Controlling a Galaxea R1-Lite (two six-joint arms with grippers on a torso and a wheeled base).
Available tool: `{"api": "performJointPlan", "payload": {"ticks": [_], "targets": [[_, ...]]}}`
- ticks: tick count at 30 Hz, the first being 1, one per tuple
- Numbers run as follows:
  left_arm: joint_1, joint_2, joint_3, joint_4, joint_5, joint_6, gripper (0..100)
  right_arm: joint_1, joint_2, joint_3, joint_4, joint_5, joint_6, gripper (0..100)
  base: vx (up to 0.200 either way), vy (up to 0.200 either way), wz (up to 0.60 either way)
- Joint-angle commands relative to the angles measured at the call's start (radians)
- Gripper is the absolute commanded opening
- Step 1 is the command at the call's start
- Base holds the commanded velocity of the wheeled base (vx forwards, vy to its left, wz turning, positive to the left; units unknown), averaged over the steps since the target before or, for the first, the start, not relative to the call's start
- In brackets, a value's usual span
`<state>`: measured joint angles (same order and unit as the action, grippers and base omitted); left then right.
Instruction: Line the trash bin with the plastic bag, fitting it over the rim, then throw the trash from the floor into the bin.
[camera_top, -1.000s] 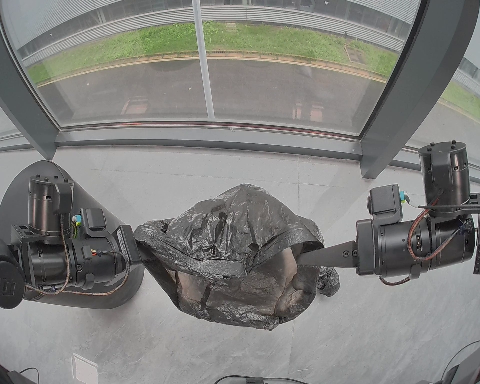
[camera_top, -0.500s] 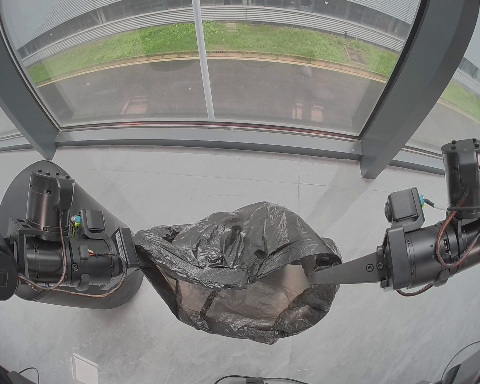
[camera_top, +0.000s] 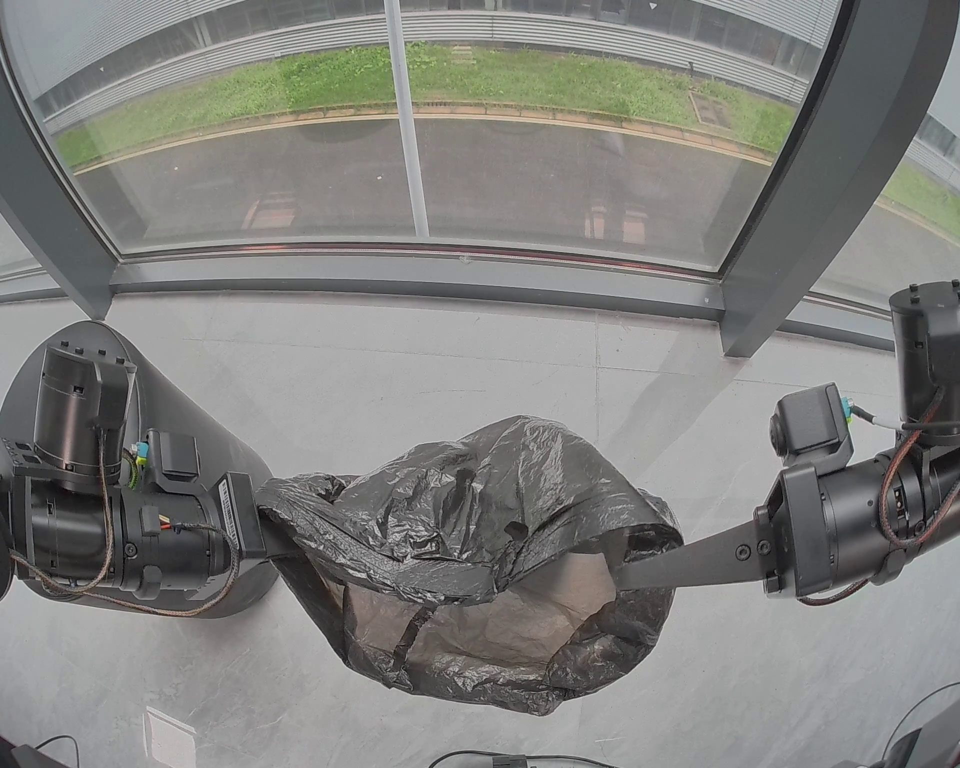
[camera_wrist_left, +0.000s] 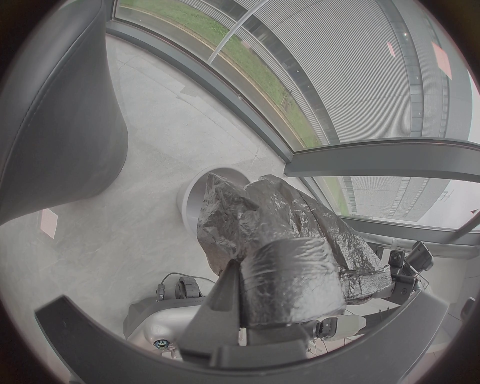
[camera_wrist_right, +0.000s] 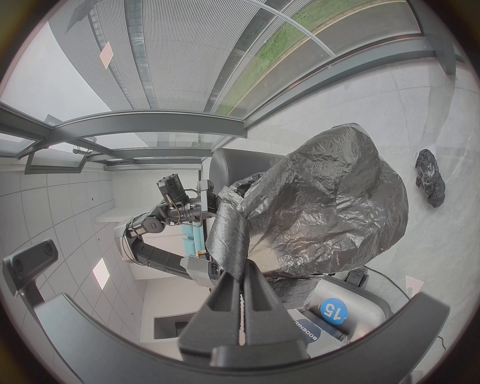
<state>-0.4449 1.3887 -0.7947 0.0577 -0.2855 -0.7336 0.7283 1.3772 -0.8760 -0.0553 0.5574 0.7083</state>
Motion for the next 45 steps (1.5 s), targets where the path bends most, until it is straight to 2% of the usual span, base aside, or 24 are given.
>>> {"api": "performJointPlan", "payload": {"ticks": [1, 7, 13, 15, 16, 37, 41, 45], "targets": [[-0.001, 0.006, 0.015, 0.004, -0.003, 0.000, 0, 0.010, 0.037, 0.022, -0.008, -0.001, -0.003, 0, 0.000, 0.000, 0.00], [0.005, 0.015, 0.028, 0.001, -0.066, 0.000, 0, 0.008, 0.117, 0.028, -0.026, -0.001, -0.016, 0, 0.000, 0.000, 0.00], [0.018, 0.056, 0.028, -0.012, -0.070, 0.002, 0, 0.005, 0.190, 0.031, -0.161, 0.001, -0.018, 0, 0.000, 0.000, 0.00], [0.018, 0.056, 0.028, -0.012, -0.070, 0.002, 0, 0.005, 0.190, 0.031, -0.161, 0.001, -0.018, 0, 0.000, 0.000, 0.00], [0.025, 0.065, 0.026, -0.013, -0.070, 0.003, 0, -0.001, 0.224, 0.023, -0.210, 0.001, -0.016, 0, 0.000, 0.000, 0.00], [0.069, 0.214, 0.025, -0.165, -0.070, 0.008, 0, -0.052, 0.382, -0.064, -0.232, -0.007, -0.035, 0, 0.000, 0.000, 0.00], [0.080, 0.234, 0.025, -0.185, -0.072, 0.010, 0, -0.066, 0.405, -0.075, -0.250, -0.002, -0.059, 0, 0.000, 0.000, 0.00], [0.094, 0.247, 0.035, -0.219, -0.118, 0.010, 0, -0.087, 0.433, -0.038, -0.299, 0.018, -0.167, 0, 0.000, 0.000, 0.00]]}}
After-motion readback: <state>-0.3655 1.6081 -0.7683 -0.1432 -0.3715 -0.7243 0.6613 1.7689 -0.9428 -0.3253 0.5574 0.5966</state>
